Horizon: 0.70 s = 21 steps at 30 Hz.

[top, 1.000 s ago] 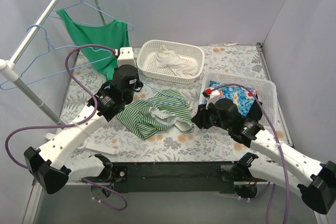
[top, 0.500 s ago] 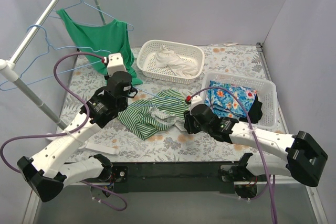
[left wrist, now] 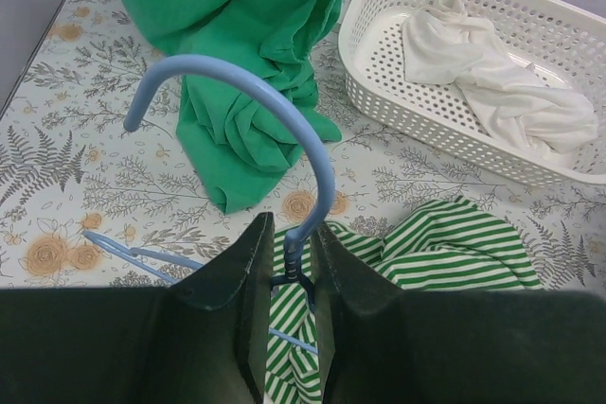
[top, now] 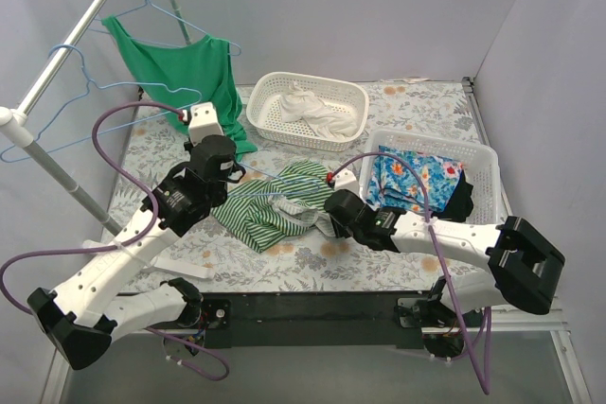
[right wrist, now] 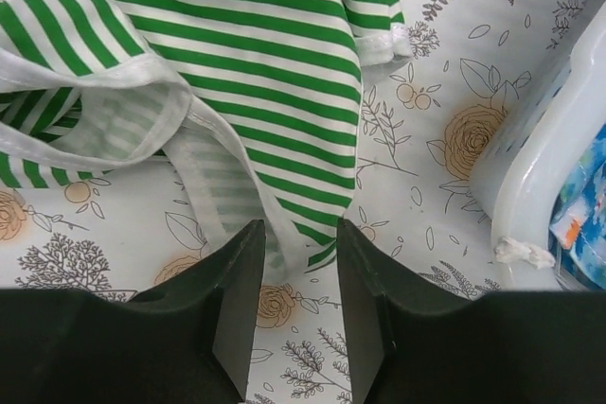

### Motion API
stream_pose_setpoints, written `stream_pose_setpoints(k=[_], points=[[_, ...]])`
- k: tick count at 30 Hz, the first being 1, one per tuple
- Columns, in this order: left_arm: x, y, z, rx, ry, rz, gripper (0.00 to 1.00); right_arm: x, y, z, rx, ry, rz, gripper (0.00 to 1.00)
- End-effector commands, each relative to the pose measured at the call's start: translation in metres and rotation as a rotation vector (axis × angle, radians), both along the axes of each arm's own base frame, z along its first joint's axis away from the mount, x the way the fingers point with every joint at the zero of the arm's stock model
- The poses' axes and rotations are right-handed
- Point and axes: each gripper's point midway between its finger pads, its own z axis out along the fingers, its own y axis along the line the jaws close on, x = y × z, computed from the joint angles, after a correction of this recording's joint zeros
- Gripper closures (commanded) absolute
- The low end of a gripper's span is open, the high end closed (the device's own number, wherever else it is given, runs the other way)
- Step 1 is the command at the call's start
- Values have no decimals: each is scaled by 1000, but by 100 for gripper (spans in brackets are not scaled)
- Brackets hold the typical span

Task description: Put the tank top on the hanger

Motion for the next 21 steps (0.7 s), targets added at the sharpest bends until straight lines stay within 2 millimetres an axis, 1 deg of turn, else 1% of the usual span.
stream_pose_setpoints(k=[1,2,4,5,6,7,9,10,11,13,14,16,17,18,19,20,21], points=[[-6,12,6,-23,-32,49,100,4,2,3,-2,-4,-39,57],[-6,13,5,-22,-33,51,100,2,2,1,-2,4,-35,59],[-7,15,3,-17,-33,58,100,2,6,3,12,6,-27,70],[-7,15,3,-20,-36,60,100,3,8,8,21,-1,-19,85],[-7,15,0,-14,-31,61,100,4,9,13,29,-8,-16,93],[-6,15,-2,-14,-29,60,100,8,15,25,53,-29,-16,99],[-7,14,-5,-15,-26,56,100,15,20,47,85,-71,-19,99],[-6,12,-4,-21,-32,48,100,19,24,65,103,-91,-22,99],[-5,11,-4,-20,-34,49,100,24,24,82,117,-124,-35,99],[-2,10,-1,-31,-55,51,100,29,23,103,121,-161,-42,99],[-1,13,2,-22,-68,66,100,35,27,130,163,-202,-49,99],[2,12,13,-43,-106,74,100,38,29,155,177,-242,-33,99],[3,13,17,-47,-119,79,100,41,31,178,211,-277,-32,99],[5,11,26,-63,-143,78,100,43,32,192,223,-299,-31,99],[6,12,32,-70,-161,81,100,45,31,204,220,-322,-22,99],[6,12,37,-73,-175,87,100,47,29,212,208,-337,-27,99],[8,13,45,-72,-200,86,100,49,30,237,238,-370,-29,99]])
